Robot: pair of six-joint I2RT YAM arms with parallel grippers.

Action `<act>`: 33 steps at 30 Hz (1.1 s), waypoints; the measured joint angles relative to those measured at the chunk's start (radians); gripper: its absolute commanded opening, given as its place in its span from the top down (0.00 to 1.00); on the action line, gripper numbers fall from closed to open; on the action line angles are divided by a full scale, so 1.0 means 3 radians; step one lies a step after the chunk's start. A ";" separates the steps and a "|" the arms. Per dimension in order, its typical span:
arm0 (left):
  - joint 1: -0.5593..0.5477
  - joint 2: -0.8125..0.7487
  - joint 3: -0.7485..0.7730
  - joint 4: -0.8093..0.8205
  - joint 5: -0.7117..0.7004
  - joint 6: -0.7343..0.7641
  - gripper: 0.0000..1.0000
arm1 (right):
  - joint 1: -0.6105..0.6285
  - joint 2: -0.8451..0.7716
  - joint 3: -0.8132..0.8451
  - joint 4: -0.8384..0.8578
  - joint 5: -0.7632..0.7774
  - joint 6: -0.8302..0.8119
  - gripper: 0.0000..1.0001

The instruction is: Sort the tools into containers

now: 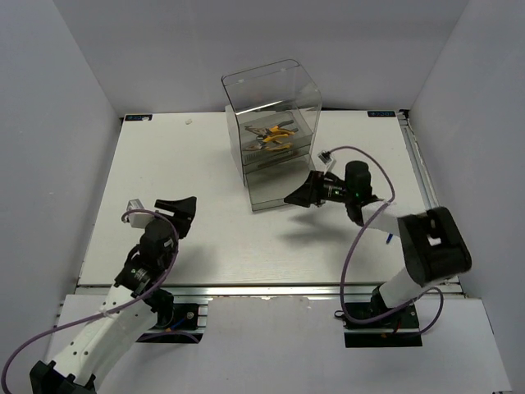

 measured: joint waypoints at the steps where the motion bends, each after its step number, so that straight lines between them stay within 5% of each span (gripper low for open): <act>1: 0.0000 -0.0005 0.0041 -0.0093 -0.0019 0.0008 0.30 | 0.0004 -0.0149 0.0160 -0.0375 -0.0015 -0.0350 0.11; 5: 0.0000 -0.0061 0.0239 -0.0434 -0.0085 0.0067 0.43 | 0.0003 -0.0557 0.0704 -0.1699 0.0127 -0.1755 0.11; 6: 0.0000 -0.0078 0.0296 -0.0516 -0.0102 0.0085 0.55 | 0.0001 -0.0632 0.0838 -0.2022 0.0249 -0.2148 0.11; 9: 0.0000 -0.0094 0.0441 -0.0707 -0.0141 0.0153 0.68 | -0.0069 -0.0773 0.1122 -0.2768 0.0670 -0.3000 0.11; 14: 0.0001 0.0128 0.0535 -0.0849 -0.0072 0.0322 0.67 | -0.0778 -0.0757 0.1433 -0.3849 0.1015 -0.4039 0.22; 16: 0.0001 0.0332 0.0598 -0.0888 0.0005 0.0435 0.56 | -0.1118 -0.0769 0.1423 -0.4209 0.1153 -0.4336 0.26; 23: 0.0001 0.0749 0.0806 -0.0896 0.0252 0.0736 0.36 | -0.1662 -0.1221 0.1180 -0.4924 0.1740 -0.4683 0.26; 33: 0.0001 0.0791 0.0810 -0.0829 0.0374 0.0825 0.29 | -0.1686 -0.1548 0.0506 -0.4795 0.2698 -0.4084 0.26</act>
